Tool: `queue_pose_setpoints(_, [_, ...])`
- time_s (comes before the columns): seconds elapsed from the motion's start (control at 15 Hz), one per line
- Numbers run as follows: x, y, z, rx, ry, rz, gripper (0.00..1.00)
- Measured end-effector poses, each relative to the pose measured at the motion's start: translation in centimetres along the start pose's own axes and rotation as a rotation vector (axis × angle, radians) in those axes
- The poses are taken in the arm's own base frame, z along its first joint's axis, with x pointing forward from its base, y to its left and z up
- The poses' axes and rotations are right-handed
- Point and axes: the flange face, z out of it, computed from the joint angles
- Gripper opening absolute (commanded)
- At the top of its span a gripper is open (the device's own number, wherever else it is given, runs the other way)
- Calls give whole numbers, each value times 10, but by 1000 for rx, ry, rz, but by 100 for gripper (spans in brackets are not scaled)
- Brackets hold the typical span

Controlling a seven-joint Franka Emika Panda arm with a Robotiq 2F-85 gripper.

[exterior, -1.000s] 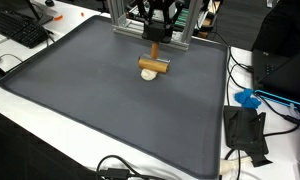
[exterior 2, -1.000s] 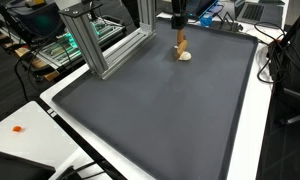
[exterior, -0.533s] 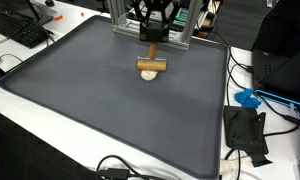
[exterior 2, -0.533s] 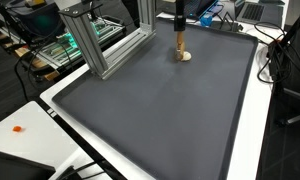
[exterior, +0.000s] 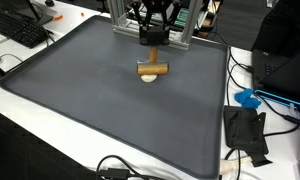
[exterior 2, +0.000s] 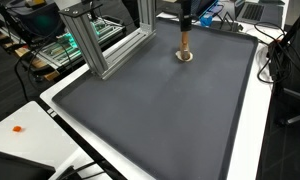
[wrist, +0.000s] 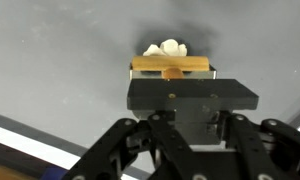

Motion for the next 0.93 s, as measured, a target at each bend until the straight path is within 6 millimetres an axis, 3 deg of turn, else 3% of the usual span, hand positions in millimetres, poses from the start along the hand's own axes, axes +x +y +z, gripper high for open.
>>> queue_pose_setpoints(0.6, [18,-5,14,5,79,-23,22])
queue_pose_setpoints(0.93, [20,-1,13,9,52,-2,22])
